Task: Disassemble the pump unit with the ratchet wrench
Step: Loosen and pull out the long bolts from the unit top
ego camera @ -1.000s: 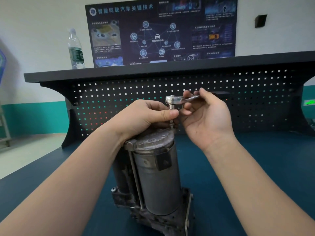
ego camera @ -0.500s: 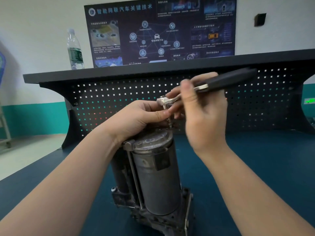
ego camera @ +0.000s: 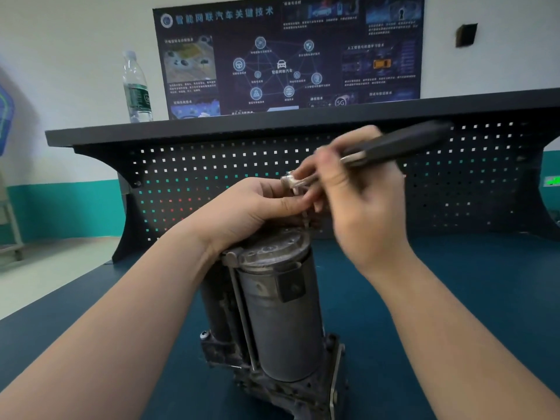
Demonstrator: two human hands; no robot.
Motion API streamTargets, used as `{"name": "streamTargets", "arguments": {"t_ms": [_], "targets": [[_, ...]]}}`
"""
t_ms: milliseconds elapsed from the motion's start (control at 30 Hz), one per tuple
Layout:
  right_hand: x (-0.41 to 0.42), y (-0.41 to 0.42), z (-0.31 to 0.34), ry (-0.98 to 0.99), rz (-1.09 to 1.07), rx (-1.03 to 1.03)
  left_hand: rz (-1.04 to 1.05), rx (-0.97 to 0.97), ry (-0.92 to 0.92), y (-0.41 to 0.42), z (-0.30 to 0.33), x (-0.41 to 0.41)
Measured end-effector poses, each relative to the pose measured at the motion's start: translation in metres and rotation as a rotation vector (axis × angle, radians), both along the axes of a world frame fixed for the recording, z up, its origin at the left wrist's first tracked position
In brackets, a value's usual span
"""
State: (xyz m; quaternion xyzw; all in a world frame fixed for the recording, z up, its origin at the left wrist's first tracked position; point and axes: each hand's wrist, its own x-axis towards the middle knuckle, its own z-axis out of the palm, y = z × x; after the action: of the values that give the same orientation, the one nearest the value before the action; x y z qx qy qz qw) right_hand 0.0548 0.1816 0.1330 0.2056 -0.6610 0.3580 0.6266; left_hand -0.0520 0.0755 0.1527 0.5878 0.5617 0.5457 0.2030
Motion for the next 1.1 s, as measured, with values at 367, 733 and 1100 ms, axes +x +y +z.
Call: {"name": "streamTargets", "arguments": {"t_ms": [367,733,1100], "targets": [[0.001,0.005,-0.003,0.077,-0.029,0.07,0.108,-0.006,0.026,0.007,0.0,-0.006],[-0.005,0.011,0.006,-0.183,0.674,-0.793,0.117,-0.01,-0.001,0.004,-0.002,-0.003],[0.003,0.007,0.01,-0.184,0.632,-0.598,-0.024,0.025,-0.121,0.0,-0.003,-0.006]]}}
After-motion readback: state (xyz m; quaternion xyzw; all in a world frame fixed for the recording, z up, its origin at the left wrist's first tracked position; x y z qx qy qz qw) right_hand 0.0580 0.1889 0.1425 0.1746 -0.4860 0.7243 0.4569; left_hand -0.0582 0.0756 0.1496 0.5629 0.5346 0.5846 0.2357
